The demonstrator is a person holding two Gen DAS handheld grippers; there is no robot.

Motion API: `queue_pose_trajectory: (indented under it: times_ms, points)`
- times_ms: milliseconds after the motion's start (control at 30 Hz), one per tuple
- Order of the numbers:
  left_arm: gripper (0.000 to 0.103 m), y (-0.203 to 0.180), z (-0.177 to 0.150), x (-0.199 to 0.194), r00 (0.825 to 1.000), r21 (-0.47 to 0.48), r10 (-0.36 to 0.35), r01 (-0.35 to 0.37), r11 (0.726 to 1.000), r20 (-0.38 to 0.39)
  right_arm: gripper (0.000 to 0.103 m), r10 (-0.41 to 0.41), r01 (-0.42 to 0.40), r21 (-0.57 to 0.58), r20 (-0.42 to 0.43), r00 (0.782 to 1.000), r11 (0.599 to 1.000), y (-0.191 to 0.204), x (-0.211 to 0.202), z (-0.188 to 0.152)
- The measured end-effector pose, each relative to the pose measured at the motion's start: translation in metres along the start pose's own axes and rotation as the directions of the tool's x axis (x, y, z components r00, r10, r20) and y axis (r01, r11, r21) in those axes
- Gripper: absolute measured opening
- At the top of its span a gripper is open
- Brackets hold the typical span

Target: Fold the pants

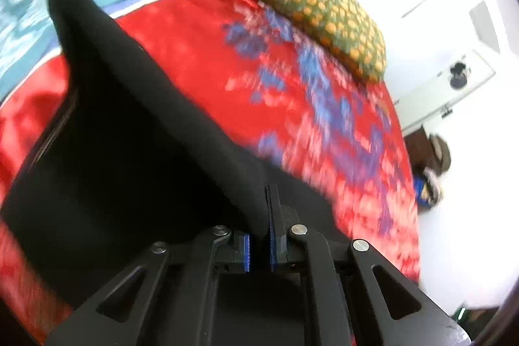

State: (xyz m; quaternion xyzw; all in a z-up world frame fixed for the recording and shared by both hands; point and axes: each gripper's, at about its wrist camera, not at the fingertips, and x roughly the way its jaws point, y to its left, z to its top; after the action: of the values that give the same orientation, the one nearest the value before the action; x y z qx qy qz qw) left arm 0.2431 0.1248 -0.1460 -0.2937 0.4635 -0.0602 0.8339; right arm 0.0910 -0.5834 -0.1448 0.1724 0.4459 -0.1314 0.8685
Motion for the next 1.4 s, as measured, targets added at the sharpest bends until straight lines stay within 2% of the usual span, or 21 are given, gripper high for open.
queue_pose_trajectory:
  times_ms: [33,100,167,233,333,467,633,700,767,833,900,967,1067,1167,1200,1233,1267,1300,1333,1400]
  points:
    - [0.007,0.012,-0.026,-0.003,0.999,0.005,0.028,-0.027,1.0,-0.041,0.017,-0.008,0.008,-0.008,-0.011,1.0,1.0,-0.002,0.002,0.0]
    - [0.007,0.034,-0.057,0.002,0.993,-0.028,0.059,-0.062,0.998,-0.103,0.017,-0.015,0.016,0.001,-0.069,0.998,1.0,-0.009,0.015,-0.005]
    - [0.007,0.06,-0.08,0.014,0.985,-0.126,0.055,-0.076,0.989,-0.164,0.017,-0.029,0.031,0.012,-0.132,0.991,0.999,-0.018,0.032,-0.013]
    - [0.007,0.068,-0.088,0.018,0.984,-0.171,0.044,-0.074,0.982,-0.174,0.017,-0.035,0.039,0.023,-0.155,0.987,0.999,-0.024,0.039,-0.017]
    - [0.007,0.06,-0.087,0.019,0.982,-0.135,0.054,-0.078,0.988,-0.178,0.017,-0.039,0.044,0.031,-0.156,0.987,0.999,-0.027,0.038,-0.02]
    - [0.007,0.046,-0.078,0.012,0.986,-0.106,0.029,-0.047,0.993,-0.163,0.017,-0.061,0.063,0.007,-0.132,0.989,0.998,-0.028,0.026,-0.018]
    - [0.007,0.04,-0.089,0.007,0.979,-0.07,0.029,-0.044,0.997,-0.203,0.017,-0.107,0.106,-0.012,-0.155,0.982,0.994,-0.038,0.034,-0.015]
    - [0.007,0.044,-0.094,0.011,0.974,-0.085,0.034,-0.054,0.995,-0.226,0.017,-0.12,0.119,-0.015,-0.159,0.98,0.993,-0.042,0.041,-0.012]
    - [0.007,0.047,-0.097,0.009,0.976,-0.101,0.023,-0.047,0.994,-0.218,0.017,-0.126,0.124,-0.02,-0.136,0.983,0.992,-0.042,0.041,-0.007]
    - [0.007,0.047,-0.099,0.006,0.979,-0.075,0.027,-0.043,0.996,-0.203,0.017,-0.13,0.126,-0.039,-0.1,0.987,0.991,-0.039,0.036,-0.001]
    - [0.007,0.046,-0.101,0.008,0.976,-0.043,0.056,-0.067,0.997,-0.211,0.017,-0.141,0.136,-0.054,-0.12,0.983,0.989,-0.039,0.043,-0.001]
    - [0.007,0.054,-0.104,0.011,0.973,-0.066,0.057,-0.074,0.995,-0.225,0.017,-0.147,0.138,-0.058,-0.188,0.971,0.989,-0.044,0.059,-0.008]
    - [0.007,0.059,-0.106,0.008,0.974,-0.086,0.058,-0.079,0.993,-0.221,0.018,-0.128,0.125,-0.027,-0.176,0.976,0.992,-0.05,0.063,-0.015]
    - [0.007,0.059,-0.111,0.009,0.967,-0.059,0.103,-0.12,0.991,-0.235,0.018,-0.108,0.114,0.028,-0.172,0.979,0.993,-0.055,0.062,-0.022]
    - [0.007,0.061,-0.112,0.011,0.964,-0.064,0.109,-0.127,0.99,-0.241,0.021,-0.107,0.114,0.032,-0.172,0.979,0.993,-0.055,0.062,-0.023]
    - [0.007,0.062,-0.113,0.011,0.964,-0.069,0.108,-0.129,0.989,-0.244,0.03,-0.113,0.121,0.034,-0.178,0.977,0.992,-0.054,0.062,-0.025]
    - [0.007,0.063,-0.112,0.012,0.963,-0.071,0.106,-0.127,0.989,-0.246,0.047,-0.121,0.13,0.036,-0.188,0.975,0.991,-0.054,0.061,-0.025]
    - [0.007,0.063,-0.113,0.012,0.963,-0.064,0.107,-0.127,0.99,-0.247,0.055,-0.118,0.128,0.037,-0.189,0.975,0.991,-0.052,0.059,-0.025]
    - [0.009,0.061,-0.112,0.012,0.962,-0.047,0.113,-0.128,0.991,-0.25,0.068,-0.115,0.123,0.034,-0.177,0.978,0.992,-0.049,0.054,-0.025]
    - [0.019,0.054,-0.11,0.01,0.954,0.003,0.153,-0.157,0.988,-0.259,0.074,-0.145,0.146,-0.003,-0.128,0.981,0.989,-0.038,0.038,-0.024]
